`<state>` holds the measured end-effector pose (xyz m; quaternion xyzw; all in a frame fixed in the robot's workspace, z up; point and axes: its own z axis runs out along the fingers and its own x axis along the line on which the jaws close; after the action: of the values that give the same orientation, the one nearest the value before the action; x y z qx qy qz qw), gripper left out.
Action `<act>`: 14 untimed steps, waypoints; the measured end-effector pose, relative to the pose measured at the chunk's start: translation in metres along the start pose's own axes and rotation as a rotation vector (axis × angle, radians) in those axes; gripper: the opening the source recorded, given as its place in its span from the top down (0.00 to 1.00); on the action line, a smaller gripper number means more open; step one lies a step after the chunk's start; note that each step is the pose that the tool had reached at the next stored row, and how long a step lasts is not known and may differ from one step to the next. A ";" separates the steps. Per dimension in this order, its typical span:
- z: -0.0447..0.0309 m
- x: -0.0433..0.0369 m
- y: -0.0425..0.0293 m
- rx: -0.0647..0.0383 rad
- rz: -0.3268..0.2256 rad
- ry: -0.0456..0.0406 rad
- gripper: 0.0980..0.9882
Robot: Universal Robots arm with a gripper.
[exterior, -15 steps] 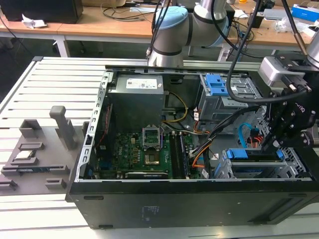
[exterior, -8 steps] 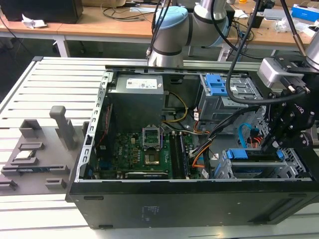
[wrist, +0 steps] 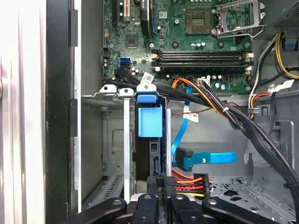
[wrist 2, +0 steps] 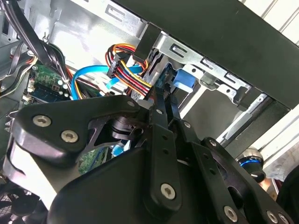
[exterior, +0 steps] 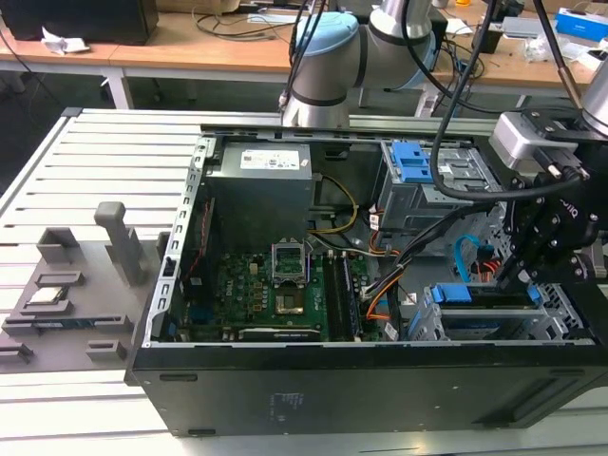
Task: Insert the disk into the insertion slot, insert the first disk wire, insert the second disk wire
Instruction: 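Insert the first disk wire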
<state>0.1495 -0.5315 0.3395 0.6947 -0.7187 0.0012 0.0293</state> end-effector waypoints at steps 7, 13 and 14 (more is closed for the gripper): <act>0.0018 0.0000 -0.0001 0.000 0.000 -0.0001 0.92; -0.0024 0.0001 0.0001 0.000 0.000 -0.0003 0.84; -0.0062 0.0003 0.0003 0.000 0.000 0.0000 0.84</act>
<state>0.1495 -0.5315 0.3457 0.6947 -0.7187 0.0012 0.0293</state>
